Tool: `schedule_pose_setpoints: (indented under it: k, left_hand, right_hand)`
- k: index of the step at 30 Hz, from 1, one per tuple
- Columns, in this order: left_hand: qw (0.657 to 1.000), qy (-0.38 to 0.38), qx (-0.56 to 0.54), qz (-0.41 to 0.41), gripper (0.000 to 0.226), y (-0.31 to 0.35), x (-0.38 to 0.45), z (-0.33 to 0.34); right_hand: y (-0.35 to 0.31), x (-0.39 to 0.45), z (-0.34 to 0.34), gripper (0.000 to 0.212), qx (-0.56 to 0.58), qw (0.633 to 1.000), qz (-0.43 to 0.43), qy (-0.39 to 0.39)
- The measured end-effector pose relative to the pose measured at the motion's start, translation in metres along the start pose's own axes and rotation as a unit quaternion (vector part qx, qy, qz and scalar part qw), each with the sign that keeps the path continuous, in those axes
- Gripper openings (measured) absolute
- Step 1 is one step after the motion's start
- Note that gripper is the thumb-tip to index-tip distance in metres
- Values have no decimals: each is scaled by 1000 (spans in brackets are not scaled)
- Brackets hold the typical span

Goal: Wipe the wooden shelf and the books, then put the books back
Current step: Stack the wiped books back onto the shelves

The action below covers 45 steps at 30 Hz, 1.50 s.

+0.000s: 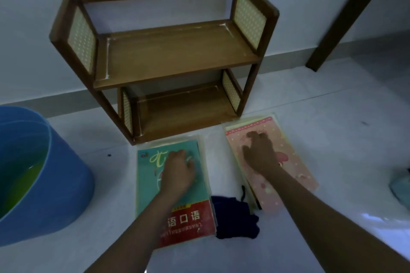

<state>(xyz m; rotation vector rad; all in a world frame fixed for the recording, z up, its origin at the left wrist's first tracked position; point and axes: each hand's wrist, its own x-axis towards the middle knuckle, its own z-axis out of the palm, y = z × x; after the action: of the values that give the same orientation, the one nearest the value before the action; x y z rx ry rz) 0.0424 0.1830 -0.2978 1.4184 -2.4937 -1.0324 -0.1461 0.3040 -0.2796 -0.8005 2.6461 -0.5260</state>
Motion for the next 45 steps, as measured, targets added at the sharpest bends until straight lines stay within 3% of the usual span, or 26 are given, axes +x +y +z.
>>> schedule_pose_setpoints:
  k: [3, 6, 9, 16, 22, 28, 31, 33, 38, 41, 45]
  left_hand:
    - [991, -116, -64, 11, 30, 58, 3, 34]
    - [962, -236, -121, -72, 29, 95, 5, 75]
    - [940, -276, -149, -135, 40, 110, 10, 100]
    - [981, -122, -139, -56, 15, 108, 1, 106]
    - [940, -107, -319, -55, 30, 115, -9, 95]
    - [926, -47, -374, 14, 41, 109, -13, 35]
    - [932, 66, -350, 66, 33, 98, -19, -4]
    - [924, 131, -348, 84, 31, 83, -29, -29]
    - [926, 178, -331, 28, 39, 18, -54, -74]
    - [941, 147, -303, -39, 40, -25, -63, -75]
    - [961, 76, -239, -121, 36, -75, -64, -51]
  right_hand:
    - [46, 14, -26, 44, -82, 993, 89, 12]
    - [81, 18, -29, 46, -108, 983, 150, -3]
    - [103, 17, -21, 60, -84, 977, 195, -15]
    - [112, 22, -18, 58, -33, 975, 218, -1]
    - [107, 25, -40, 77, 86, 964, 251, 19]
    - [61, 1, -67, 36, 315, 934, 141, 93]
    - [16, -16, -65, 12, 350, 927, 58, 125]
    - [-18, -32, -60, 15, 374, 919, 16, 125]
    - [-80, -72, -34, 30, 386, 920, -39, 60]
    - [-94, -82, -2, 27, 342, 938, -47, -18]
    - [-89, -80, 56, 28, 237, 967, 9, -96]
